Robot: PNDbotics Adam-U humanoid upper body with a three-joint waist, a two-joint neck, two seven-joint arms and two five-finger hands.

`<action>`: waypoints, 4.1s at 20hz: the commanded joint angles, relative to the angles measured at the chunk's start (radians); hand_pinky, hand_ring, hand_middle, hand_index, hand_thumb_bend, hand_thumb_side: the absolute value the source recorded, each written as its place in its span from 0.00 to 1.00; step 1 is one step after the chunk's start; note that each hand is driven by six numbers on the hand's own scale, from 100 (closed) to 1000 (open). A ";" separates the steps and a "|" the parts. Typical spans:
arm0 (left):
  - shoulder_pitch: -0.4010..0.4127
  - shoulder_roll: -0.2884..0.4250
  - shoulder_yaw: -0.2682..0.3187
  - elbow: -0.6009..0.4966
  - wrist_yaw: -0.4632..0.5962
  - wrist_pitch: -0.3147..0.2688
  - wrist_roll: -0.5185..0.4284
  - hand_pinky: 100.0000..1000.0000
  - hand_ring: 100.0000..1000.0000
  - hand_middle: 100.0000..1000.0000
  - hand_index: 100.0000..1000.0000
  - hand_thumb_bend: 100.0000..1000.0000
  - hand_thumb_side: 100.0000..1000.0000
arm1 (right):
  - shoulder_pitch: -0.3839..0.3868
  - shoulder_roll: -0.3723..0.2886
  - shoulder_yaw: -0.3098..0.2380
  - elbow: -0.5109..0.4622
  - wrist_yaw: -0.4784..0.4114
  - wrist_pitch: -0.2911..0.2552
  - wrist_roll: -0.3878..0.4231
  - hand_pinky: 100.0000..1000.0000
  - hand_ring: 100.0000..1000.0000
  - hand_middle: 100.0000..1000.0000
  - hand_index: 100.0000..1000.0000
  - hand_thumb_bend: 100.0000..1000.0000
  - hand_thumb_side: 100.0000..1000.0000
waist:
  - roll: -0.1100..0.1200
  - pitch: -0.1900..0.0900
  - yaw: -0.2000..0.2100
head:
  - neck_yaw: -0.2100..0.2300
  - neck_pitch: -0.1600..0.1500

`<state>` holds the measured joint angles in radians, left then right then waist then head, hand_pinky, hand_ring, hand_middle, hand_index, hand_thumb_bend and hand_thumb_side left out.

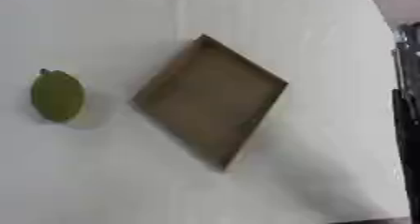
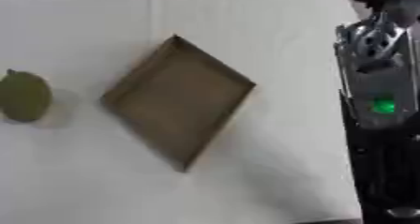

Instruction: Pick up objects on the table and place them in the box.

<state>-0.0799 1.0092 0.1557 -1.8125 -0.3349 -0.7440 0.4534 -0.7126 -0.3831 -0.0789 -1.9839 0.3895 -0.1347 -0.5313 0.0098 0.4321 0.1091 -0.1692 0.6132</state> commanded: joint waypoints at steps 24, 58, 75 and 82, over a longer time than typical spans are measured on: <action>-0.066 0.032 -0.042 0.042 -0.114 0.099 -0.196 0.77 0.76 0.70 0.83 0.00 0.21 | -0.016 -0.037 -0.006 -0.016 -0.007 0.001 0.035 0.76 0.53 0.69 0.75 0.00 0.50 | 0.004 -0.022 0.012 | 0.101 0.007; -0.408 0.018 -0.361 0.091 -0.129 0.280 -0.660 0.90 0.90 0.84 0.97 0.00 0.60 | -0.037 -0.069 0.019 -0.016 -0.022 0.018 0.075 0.75 0.51 0.67 0.75 0.00 0.49 | -0.006 -0.042 -0.007 | 0.127 0.012; -0.612 -0.156 -0.339 0.238 -0.247 0.387 -0.851 0.97 0.94 0.85 0.96 0.41 0.63 | -0.029 -0.062 0.021 -0.016 -0.030 0.019 0.078 0.75 0.51 0.67 0.75 0.00 0.49 | -0.012 -0.049 -0.003 | 0.133 0.015; -0.660 -0.213 -0.348 0.348 -0.339 0.391 -0.845 0.95 0.95 0.82 0.94 0.39 0.76 | -0.028 -0.058 0.023 -0.016 -0.033 0.019 0.078 0.75 0.51 0.67 0.75 0.00 0.49 | -0.011 -0.051 -0.006 | 0.134 0.016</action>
<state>-0.7210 0.7811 -0.2015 -1.4733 -0.6622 -0.3540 -0.3910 -0.7296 -0.4284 -0.0546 -1.9839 0.3637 -0.1139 -0.4569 -0.0032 0.4123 0.1032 -0.0370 0.6247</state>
